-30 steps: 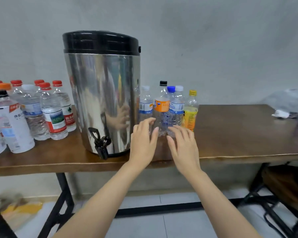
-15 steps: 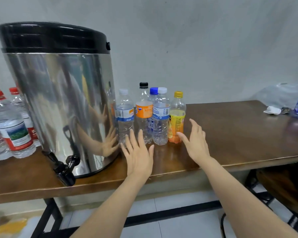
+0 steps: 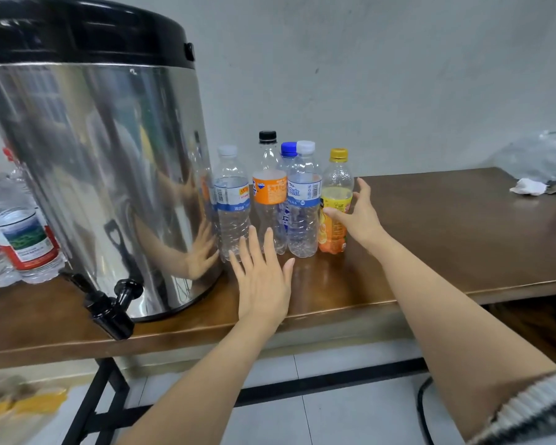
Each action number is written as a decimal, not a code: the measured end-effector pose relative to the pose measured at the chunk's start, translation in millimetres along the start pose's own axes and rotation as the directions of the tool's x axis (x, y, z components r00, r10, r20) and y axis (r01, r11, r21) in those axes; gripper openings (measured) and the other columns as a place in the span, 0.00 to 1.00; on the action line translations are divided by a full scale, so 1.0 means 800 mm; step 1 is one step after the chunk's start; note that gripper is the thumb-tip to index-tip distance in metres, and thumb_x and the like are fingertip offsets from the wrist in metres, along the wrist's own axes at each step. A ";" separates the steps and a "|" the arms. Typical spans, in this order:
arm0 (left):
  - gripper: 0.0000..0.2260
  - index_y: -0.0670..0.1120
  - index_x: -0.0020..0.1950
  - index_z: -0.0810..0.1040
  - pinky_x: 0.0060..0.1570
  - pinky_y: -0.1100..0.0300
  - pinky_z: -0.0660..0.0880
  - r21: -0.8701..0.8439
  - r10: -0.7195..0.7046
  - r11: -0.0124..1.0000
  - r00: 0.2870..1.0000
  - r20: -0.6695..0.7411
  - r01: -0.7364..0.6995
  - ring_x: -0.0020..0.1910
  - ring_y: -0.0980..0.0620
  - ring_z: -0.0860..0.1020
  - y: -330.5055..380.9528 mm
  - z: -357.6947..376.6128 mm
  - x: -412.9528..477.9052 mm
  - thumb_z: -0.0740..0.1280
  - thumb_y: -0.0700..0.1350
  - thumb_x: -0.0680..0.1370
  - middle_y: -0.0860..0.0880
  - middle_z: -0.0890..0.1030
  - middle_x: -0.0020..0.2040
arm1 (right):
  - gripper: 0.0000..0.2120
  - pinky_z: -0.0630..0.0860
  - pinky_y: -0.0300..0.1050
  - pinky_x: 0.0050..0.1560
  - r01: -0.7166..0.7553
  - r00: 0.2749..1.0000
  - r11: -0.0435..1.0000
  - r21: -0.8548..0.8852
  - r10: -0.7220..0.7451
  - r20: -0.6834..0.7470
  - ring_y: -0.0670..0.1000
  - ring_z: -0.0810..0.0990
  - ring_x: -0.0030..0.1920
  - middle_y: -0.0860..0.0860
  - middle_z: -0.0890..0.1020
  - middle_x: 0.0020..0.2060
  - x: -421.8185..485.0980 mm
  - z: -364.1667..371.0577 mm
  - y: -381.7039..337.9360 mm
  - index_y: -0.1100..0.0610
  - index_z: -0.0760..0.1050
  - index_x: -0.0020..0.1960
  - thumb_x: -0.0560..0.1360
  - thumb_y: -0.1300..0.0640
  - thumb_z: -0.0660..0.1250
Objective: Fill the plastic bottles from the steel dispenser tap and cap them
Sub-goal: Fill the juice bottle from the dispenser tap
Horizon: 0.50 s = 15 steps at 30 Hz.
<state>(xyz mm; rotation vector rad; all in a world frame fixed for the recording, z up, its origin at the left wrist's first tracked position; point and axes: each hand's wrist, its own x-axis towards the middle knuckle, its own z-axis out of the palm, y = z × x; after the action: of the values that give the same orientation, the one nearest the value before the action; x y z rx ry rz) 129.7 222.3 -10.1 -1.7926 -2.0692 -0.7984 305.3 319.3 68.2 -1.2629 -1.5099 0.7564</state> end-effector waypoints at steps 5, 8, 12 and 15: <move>0.30 0.44 0.81 0.52 0.76 0.40 0.48 -0.030 0.000 1.000 0.999 0.054 0.002 0.79 0.39 0.54 0.001 -0.004 0.001 0.50 0.58 0.82 0.40 0.53 0.80 | 0.46 0.70 0.59 0.69 -0.025 1.000 0.999 0.036 0.026 -0.012 0.55 0.73 0.68 0.55 0.72 0.70 0.012 0.003 0.005 0.54 0.48 0.80 0.73 0.57 0.75; 0.30 0.45 0.81 0.50 0.76 0.41 0.47 -0.027 -0.007 1.000 0.998 0.067 0.009 0.79 0.39 0.53 0.001 -0.007 0.000 0.51 0.58 0.84 0.40 0.51 0.81 | 0.45 0.71 0.60 0.68 -0.030 0.998 0.998 0.053 0.032 -0.045 0.55 0.74 0.67 0.55 0.73 0.69 0.014 0.005 0.008 0.53 0.50 0.79 0.73 0.57 0.76; 0.29 0.45 0.81 0.50 0.76 0.41 0.47 -0.026 -0.008 1.000 0.997 0.077 0.010 0.79 0.40 0.53 0.002 -0.007 0.000 0.51 0.58 0.84 0.40 0.52 0.81 | 0.45 0.72 0.61 0.67 -0.023 0.996 0.998 0.050 0.028 -0.090 0.56 0.75 0.66 0.55 0.74 0.69 0.012 0.003 0.013 0.52 0.53 0.78 0.70 0.55 0.78; 0.29 0.45 0.81 0.52 0.76 0.41 0.49 -0.035 -0.005 0.999 0.998 0.062 0.007 0.79 0.39 0.55 0.001 -0.005 0.000 0.52 0.57 0.84 0.40 0.54 0.80 | 0.44 0.74 0.59 0.65 -0.010 0.991 1.000 0.022 0.013 -0.130 0.54 0.76 0.64 0.53 0.76 0.65 0.007 -0.001 0.014 0.52 0.59 0.75 0.67 0.52 0.80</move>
<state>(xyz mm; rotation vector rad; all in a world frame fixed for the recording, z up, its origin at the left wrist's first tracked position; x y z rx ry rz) 130.0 219.6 -6.6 -1.8530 -2.1126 -0.7959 309.8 327.6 59.5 -1.2817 -1.3873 0.6825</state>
